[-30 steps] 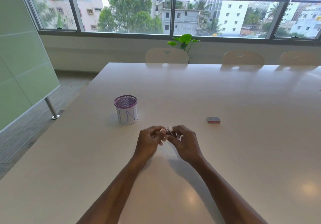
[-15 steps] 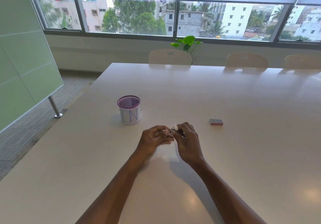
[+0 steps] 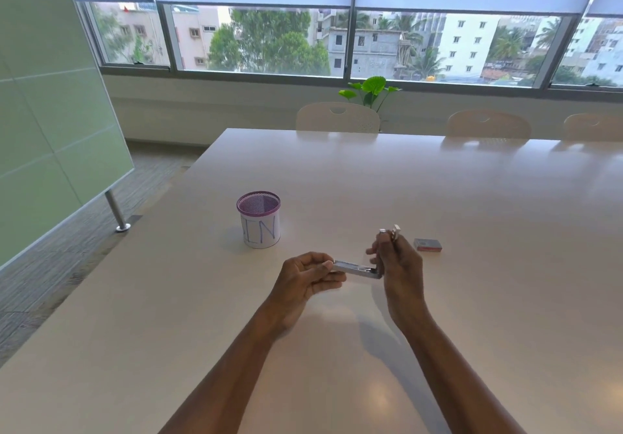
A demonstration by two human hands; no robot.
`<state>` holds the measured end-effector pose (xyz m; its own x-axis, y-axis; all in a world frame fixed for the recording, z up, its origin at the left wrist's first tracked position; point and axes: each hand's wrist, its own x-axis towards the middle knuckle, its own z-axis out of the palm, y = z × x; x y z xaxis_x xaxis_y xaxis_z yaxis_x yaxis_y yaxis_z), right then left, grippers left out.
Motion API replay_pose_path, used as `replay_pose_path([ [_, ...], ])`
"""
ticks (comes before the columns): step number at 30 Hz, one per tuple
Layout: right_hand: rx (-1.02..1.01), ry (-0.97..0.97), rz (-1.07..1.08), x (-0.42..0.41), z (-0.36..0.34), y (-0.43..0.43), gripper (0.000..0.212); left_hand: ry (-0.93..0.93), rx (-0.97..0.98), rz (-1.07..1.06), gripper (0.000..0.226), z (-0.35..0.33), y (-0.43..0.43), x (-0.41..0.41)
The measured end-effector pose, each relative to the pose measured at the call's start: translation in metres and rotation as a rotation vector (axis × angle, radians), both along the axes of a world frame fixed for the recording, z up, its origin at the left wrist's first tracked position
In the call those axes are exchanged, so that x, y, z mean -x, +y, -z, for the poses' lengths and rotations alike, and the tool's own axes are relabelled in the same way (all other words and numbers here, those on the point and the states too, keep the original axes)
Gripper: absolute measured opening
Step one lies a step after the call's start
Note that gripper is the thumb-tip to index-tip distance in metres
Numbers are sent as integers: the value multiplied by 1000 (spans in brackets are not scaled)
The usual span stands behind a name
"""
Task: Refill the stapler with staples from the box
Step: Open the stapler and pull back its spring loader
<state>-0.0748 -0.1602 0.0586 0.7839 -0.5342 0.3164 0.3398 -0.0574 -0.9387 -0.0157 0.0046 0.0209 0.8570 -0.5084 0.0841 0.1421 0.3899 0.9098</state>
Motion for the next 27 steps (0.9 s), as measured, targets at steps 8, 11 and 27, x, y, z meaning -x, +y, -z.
replay_pose_path([
  [8, -671, 0, -332, 5, -6, -7, 39, 25, -48, 313, 41, -6, -5, 10],
  [11, -668, 89, -434, 4, -2, 0, 38, 7, -107, 367, 44, -7, -12, 18],
  [27, 353, 191, -11, -8, 9, 6, 20, -9, -145, 155, 31, -1, -19, 17],
])
